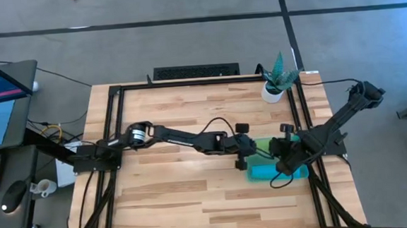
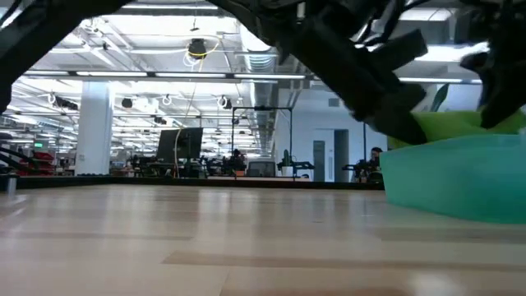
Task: Roll microfiber towels into tight, uniform cylinder then place into a basket
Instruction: Put the rolled green microfiber towel into the blue bin
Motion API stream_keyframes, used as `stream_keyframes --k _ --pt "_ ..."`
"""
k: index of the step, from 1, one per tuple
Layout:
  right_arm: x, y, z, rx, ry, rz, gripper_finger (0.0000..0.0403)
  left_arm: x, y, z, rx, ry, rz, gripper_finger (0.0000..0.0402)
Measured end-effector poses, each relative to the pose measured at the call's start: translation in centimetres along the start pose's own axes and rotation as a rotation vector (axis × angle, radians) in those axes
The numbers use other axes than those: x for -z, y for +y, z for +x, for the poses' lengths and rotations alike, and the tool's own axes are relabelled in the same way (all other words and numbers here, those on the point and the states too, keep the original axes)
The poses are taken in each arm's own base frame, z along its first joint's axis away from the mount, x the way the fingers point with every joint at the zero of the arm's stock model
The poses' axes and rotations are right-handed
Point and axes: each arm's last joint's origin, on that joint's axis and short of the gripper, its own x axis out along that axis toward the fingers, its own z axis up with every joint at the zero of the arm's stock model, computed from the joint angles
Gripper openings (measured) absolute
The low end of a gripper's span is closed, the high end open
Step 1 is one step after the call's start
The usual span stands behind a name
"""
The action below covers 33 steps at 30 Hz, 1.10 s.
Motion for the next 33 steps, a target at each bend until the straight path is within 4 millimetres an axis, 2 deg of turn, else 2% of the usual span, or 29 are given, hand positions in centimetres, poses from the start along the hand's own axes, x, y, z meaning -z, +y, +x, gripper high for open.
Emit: stream_keyframes --k 7,15,26,33 --pt "1.9 0.5 1.6 0.01 0.052 0.067 0.0021 -0.2 -0.4 1.9 0.014 0.009 0.016 0.0028" --pt "2.7 0.7 2.5 0.019 0.059 0.123 0.0021 0.4 -0.5 2.5 0.027 0.049 0.023 0.0032" --pt "2.9 0.8 3.1 0.0 0.071 0.154 0.0021 0.5 -0.4 2.4 0.049 0.052 0.058 0.0072" --pt "3.1 0.8 3.1 -0.006 0.099 0.17 0.0021 0.3 -0.4 2.3 0.047 0.05 0.048 0.014"
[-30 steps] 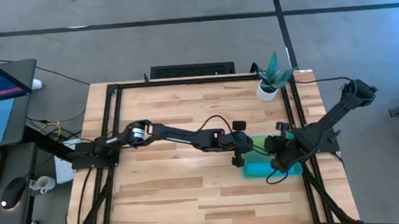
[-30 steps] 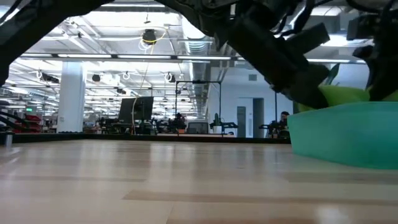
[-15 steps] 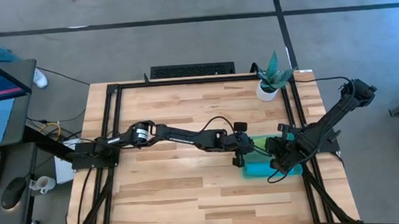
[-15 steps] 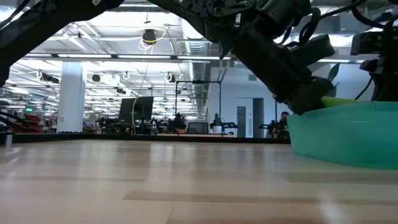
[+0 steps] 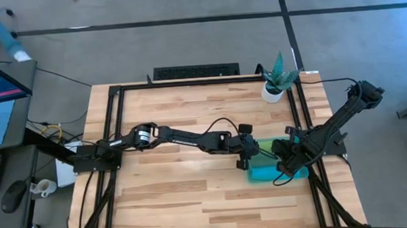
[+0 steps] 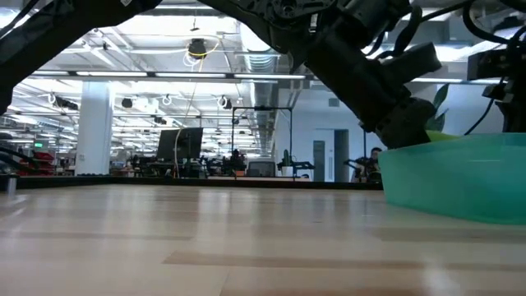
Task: Roll microfiber towels into tight, uniform cylinder then place into a basket
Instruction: Put the rolled green microfiber towel into the blue bin
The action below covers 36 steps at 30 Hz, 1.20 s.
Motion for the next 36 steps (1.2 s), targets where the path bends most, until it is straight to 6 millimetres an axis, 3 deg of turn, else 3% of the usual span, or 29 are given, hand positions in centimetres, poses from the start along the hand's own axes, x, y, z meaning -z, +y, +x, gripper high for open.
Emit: stream_keyframes --k 7,18,23,27,36 --pt "0.2 -0.1 0.0 -0.005 0.031 0.001 0.0021 -0.6 0.2 -0.3 -0.012 0.003 -0.007 0.019" --pt "0.2 0.0 0.1 0.004 0.052 0.013 0.0021 -3.8 0.7 -2.6 0.003 -0.013 0.004 0.0174" --pt "0.5 0.4 1.1 0.007 0.093 0.022 0.0021 -4.1 2.0 -4.4 0.366 -0.04 -0.128 0.0158" --pt "0.6 1.0 2.1 -0.003 0.101 0.038 0.0021 -3.0 3.0 -4.9 0.617 -0.053 -0.231 0.0148" --pt "0.8 1.6 2.9 0.011 0.167 0.02 0.0022 -0.9 -0.6 -4.1 0.594 0.069 -0.202 0.0142"
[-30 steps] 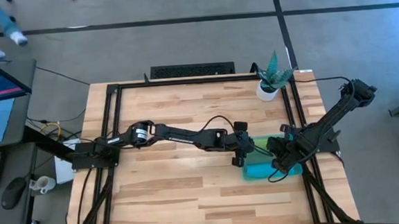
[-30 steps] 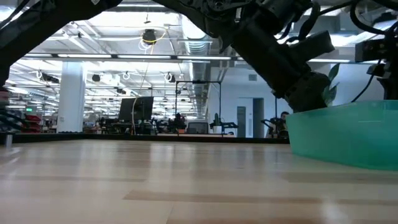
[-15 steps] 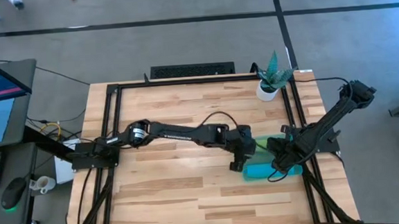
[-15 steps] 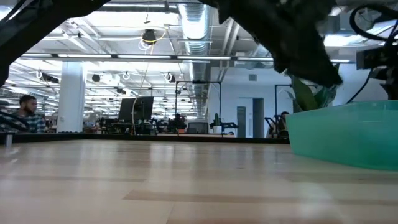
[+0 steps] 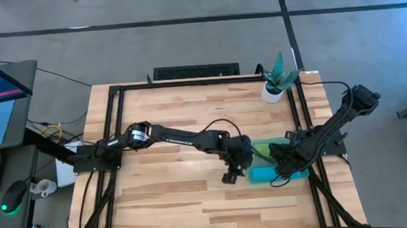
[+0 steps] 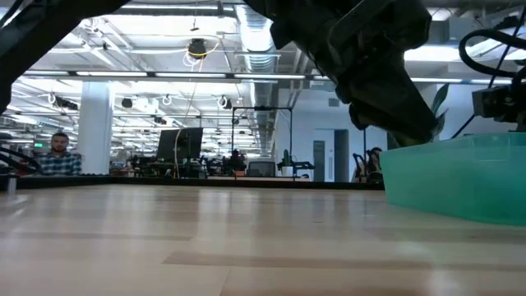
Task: Roll microfiber towels into tight, uniform cylinder then place into a basket
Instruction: Put the rolled green microfiber towel into the blue bin
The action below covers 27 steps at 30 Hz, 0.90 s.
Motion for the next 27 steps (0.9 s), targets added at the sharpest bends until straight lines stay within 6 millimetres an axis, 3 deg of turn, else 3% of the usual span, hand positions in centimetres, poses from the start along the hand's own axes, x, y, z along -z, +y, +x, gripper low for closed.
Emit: stream_keyframes --k 12,20,27 --pt "0.0 0.1 0.0 -0.002 0.003 -0.001 0.0069 -0.2 0.1 -1.9 -0.012 0.024 -0.006 0.0142" --pt "0.1 -0.1 0.0 0.013 0.02 -0.002 0.0147 0.0 0.2 -2.0 -0.01 0.041 -0.011 0.0142" --pt "-0.1 -0.3 -1.3 0.045 0.07 -0.007 0.0202 0.1 1.1 -3.1 -0.024 0.049 -0.035 0.0142"
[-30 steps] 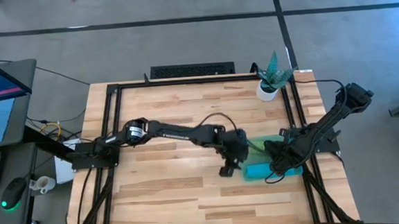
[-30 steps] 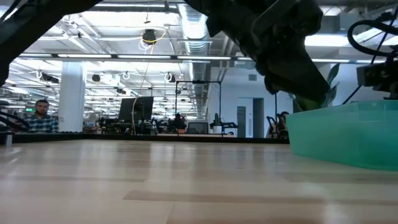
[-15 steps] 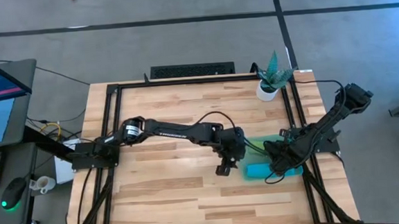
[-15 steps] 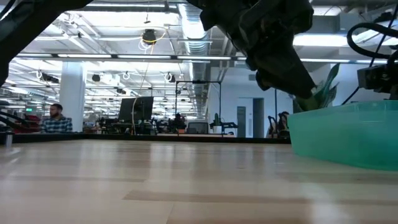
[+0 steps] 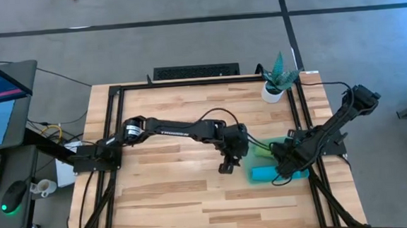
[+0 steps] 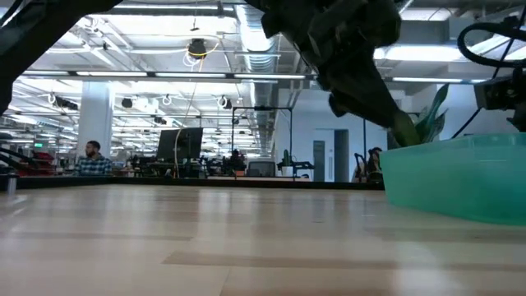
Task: Roll microfiber towels into tight, uniform cylinder then place into a basket
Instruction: Put the rolled green microfiber towel into the blue bin, then return to Home Position
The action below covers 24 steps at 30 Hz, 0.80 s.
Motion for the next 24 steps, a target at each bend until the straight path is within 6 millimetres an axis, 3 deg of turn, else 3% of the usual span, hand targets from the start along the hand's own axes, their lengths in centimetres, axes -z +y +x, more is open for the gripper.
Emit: stream_keyframes --k 7,15,20,24 --pt "-0.1 -0.3 -1.1 0.021 0.004 -0.007 0.0198 -0.5 0.5 -4.2 -0.078 0.019 -0.029 0.0142" --pt "0.2 -1.9 -2.5 -0.002 -0.134 0.023 0.0138 -1.4 0.9 -10.2 -0.162 -0.023 -0.049 0.0142" --pt "0.4 -3.5 -3.9 -0.069 -0.298 0.09 0.011 -0.4 0.9 -10.1 -0.172 -0.111 -0.053 0.0142" --pt "0.3 -4.0 -4.8 -0.175 -0.409 0.153 0.0103 1.9 0.7 -9.0 -0.157 -0.211 -0.091 0.0142"
